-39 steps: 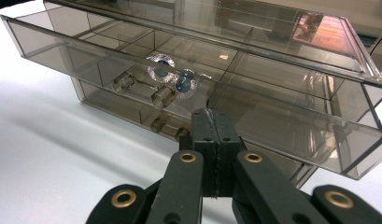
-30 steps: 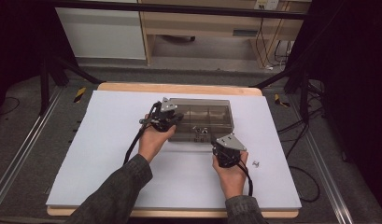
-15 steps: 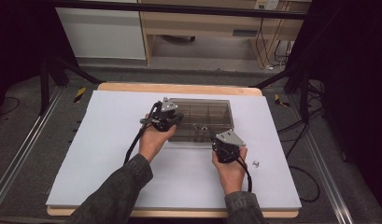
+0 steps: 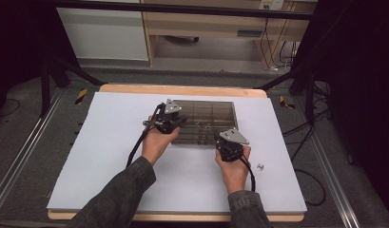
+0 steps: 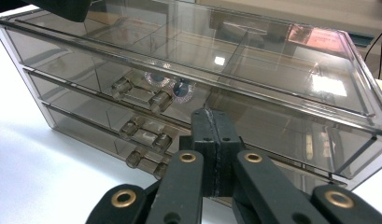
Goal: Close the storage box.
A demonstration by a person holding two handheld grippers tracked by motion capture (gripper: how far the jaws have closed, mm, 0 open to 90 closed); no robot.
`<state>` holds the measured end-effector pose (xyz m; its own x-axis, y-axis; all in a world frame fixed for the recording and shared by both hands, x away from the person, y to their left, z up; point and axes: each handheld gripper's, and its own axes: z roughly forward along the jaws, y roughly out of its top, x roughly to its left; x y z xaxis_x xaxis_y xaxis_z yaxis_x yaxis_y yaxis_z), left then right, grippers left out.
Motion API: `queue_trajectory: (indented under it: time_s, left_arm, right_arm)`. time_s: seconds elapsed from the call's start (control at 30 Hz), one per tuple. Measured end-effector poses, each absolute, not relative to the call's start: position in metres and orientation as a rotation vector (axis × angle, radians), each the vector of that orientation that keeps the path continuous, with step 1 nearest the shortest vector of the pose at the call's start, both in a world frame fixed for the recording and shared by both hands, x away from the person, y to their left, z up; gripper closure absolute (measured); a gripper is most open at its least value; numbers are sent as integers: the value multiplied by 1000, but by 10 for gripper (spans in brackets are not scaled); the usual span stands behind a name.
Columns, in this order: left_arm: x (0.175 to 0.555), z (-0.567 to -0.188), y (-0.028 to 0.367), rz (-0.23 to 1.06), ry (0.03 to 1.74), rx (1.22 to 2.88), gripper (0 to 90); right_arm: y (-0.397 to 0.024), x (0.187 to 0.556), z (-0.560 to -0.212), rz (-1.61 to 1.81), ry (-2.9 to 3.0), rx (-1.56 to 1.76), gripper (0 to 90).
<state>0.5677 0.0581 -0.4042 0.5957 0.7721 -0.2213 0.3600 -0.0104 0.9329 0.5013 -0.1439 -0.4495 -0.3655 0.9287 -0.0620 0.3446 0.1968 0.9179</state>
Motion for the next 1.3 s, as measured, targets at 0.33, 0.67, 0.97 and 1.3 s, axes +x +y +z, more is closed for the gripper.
queue_trajectory:
  time_s: [0.33, 0.67, 0.97, 1.3]
  left_arm:
    - [566, -403, 58, 413, 964, 1614, 900]
    - [544, -388, 83, 467, 908, 1586, 900]
    - [519, -395, 131, 491, 912, 1562, 900]
    - [498, -425, 171, 553, 940, 1528, 829]
  right_arm:
    - [-143, 500, -449, 1155, 1825, 1184, 900]
    - [-141, 479, -449, 1128, 1884, 1107, 900]
    - [-140, 472, -450, 1058, 1967, 1067, 900]
    - [-145, 471, -446, 898, 2083, 985, 796]
